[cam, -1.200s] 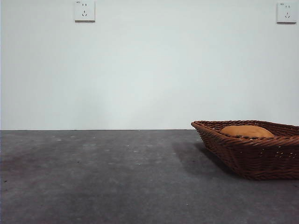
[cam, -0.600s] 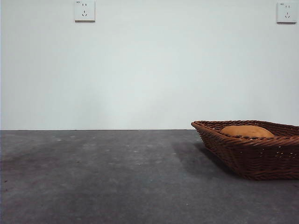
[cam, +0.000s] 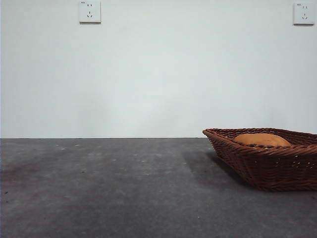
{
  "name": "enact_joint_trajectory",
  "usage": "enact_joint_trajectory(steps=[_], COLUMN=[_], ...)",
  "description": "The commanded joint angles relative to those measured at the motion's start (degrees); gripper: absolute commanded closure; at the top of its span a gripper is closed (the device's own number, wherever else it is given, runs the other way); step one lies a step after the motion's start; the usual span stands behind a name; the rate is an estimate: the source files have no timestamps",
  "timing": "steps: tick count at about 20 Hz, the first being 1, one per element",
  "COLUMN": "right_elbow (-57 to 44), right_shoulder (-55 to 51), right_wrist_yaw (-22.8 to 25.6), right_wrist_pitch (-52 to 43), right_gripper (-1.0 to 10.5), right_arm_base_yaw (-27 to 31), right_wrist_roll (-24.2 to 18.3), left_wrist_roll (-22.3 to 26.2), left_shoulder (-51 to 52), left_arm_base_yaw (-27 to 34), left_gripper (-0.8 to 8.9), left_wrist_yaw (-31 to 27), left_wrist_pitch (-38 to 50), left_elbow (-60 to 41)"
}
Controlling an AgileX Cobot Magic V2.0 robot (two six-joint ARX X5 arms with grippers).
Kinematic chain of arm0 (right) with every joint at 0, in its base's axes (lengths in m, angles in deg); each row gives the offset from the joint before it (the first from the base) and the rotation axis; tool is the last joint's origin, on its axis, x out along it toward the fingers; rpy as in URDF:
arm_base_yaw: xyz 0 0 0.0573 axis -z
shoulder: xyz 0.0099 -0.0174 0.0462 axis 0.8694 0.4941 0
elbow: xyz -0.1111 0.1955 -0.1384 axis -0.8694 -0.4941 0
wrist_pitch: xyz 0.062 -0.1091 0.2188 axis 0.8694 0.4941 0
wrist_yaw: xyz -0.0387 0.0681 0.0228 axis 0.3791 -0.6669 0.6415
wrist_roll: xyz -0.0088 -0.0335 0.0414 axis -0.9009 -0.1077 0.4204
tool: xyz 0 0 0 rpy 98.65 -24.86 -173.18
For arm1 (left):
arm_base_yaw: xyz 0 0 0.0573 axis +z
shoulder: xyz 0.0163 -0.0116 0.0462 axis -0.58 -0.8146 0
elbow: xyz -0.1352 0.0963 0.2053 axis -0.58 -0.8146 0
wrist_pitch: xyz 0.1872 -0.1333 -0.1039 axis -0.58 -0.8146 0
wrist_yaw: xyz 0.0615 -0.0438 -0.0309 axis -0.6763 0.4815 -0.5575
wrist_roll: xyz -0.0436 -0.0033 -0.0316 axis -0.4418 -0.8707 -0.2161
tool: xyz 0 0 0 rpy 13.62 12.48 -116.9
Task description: Help me put the vegetables on the table into the basket
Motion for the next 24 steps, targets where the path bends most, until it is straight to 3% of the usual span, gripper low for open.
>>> enact_joint_trajectory(steps=[1, 5, 11, 19, 24], right_elbow=[0.0, 0.0, 0.0, 0.0, 0.0], right_shoulder=[0.3, 0.3, 0.4, 0.4, 0.4], right_wrist_yaw=[0.0, 0.0, 0.0, 0.0, 0.0], right_wrist_pitch=[1.2, 1.2, 1.2, 1.2, 1.2], right_gripper=[9.5, 9.5, 9.5, 9.5, 9.5], right_arm_base_yaw=[0.0, 0.0, 0.0, 0.0, 0.0], right_wrist_roll=[-0.4, -0.4, -0.4, -0.4, -0.4], left_wrist_roll=[1.1, -0.6, -5.9, -13.1, -13.8], left_shoulder=[5.4, 15.4, 25.8, 35.9, 35.8], left_arm_base_yaw=[2.1, 2.5, 2.5, 2.5, 2.6], left_gripper=[8.18, 8.18, 8.17, 8.17, 8.17], left_wrist_yaw=[-0.2, -0.2, -2.0, -6.4, -7.8], left_wrist_pitch=[11.0, 24.3, 29.5, 29.7, 20.8], left_elbow=[-13.1, -35.8, -58.4, -72.8, -72.7])
